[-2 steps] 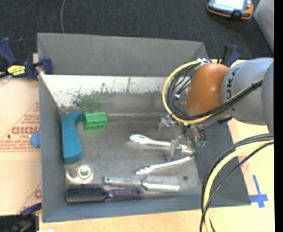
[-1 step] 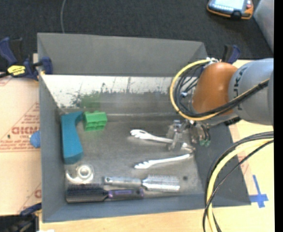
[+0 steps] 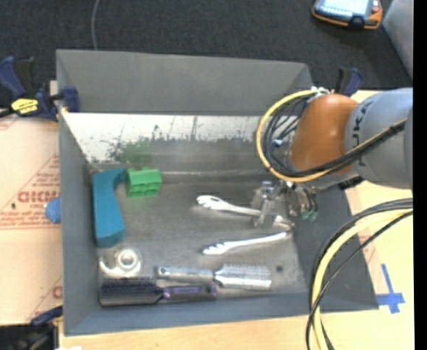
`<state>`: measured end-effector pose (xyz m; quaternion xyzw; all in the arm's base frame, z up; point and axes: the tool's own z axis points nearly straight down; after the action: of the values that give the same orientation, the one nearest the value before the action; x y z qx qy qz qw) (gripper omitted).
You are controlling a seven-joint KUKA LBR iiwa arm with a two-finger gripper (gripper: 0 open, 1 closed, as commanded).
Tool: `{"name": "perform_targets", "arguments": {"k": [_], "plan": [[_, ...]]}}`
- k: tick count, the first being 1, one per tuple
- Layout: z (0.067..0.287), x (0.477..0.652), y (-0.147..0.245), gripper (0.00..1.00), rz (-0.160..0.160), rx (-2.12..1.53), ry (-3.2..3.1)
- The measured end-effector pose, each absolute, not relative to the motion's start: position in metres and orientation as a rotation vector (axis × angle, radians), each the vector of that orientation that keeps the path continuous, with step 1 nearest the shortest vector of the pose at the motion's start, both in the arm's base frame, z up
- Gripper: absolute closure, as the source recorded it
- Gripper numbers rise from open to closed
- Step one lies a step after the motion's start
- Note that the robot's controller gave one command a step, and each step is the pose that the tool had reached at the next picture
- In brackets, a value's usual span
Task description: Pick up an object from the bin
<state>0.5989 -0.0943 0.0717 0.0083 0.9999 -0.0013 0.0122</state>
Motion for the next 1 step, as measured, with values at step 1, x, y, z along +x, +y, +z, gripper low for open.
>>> {"name": "perform_targets", "arguments": {"k": [1], "plan": [[0.0854, 0.5954, -0.0941, 1.00, -0.003, 0.025, 3.129]]}}
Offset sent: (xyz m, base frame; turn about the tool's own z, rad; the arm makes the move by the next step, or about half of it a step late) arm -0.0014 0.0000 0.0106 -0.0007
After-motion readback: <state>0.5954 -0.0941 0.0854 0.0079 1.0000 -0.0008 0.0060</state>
